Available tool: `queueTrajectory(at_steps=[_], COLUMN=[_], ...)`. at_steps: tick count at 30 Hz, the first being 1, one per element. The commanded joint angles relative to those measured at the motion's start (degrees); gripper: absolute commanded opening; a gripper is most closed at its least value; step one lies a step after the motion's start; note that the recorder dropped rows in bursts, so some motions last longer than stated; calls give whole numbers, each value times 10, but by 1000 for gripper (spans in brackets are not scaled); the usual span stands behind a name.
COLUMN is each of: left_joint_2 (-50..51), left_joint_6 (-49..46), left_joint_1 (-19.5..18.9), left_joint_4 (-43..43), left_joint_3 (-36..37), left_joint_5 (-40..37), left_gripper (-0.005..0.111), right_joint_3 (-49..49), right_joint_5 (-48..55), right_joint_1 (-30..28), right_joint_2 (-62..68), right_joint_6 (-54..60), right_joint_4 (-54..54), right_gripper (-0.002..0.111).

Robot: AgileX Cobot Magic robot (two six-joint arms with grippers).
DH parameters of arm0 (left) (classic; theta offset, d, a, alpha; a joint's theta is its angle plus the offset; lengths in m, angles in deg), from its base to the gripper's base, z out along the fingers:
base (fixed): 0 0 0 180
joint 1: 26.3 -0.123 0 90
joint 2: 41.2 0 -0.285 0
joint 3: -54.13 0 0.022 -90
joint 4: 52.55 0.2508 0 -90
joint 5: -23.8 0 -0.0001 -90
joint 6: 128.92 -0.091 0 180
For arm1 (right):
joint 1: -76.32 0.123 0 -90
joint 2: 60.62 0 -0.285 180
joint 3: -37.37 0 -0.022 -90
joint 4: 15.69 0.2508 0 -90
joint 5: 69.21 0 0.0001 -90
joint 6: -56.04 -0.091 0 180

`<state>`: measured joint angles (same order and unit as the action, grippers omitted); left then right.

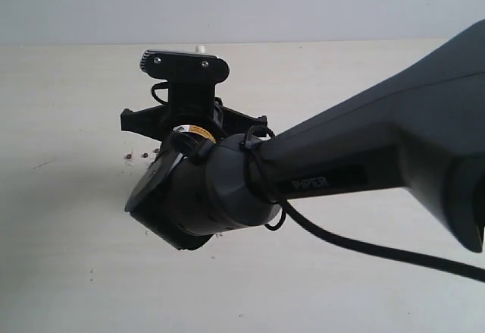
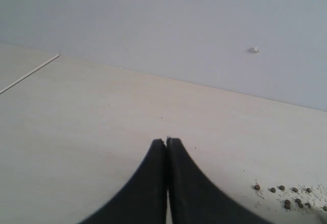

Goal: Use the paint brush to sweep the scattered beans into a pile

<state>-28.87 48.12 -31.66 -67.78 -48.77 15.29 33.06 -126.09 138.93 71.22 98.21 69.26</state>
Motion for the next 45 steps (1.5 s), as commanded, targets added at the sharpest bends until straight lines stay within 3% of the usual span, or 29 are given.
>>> queueTrajectory(at_steps=[1,8,12,15,22,30,35,45], left_joint_2=[-2,-2,-2,-2,-2,-2,-2,-2], left_joint_6=[-1,-1,-1,-1,-1,-1,-1,-1], left_joint_1=[-1,-1,-1,-1,-1,-1,-1,-1], left_joint_4=[-4,-4,-4,-4,-4,-4,-4,-4], left_joint_3=[1,1,1,1,1,1,1,1], left_joint_5=[2,2,2,2,2,2,2,2], left_gripper=[0,0,0,0,0,0,0,0], right_joint_3=[1,1,1,13,125,161,161,161], right_joint_5=[-32,20,97,73,47,22,-46,-131], right_joint_1=[1,1,1,-7,-14,-14,-14,-13], right_joint_2=[-16,-72,-85,-36,95,119,119,117], right_joint_6=[26,-6,-141,-310,-319,-104,2,103], right_joint_4=[29,-12,-144,-272,-286,-105,16,104], right_gripper=[0,0,0,0,0,0,0,0])
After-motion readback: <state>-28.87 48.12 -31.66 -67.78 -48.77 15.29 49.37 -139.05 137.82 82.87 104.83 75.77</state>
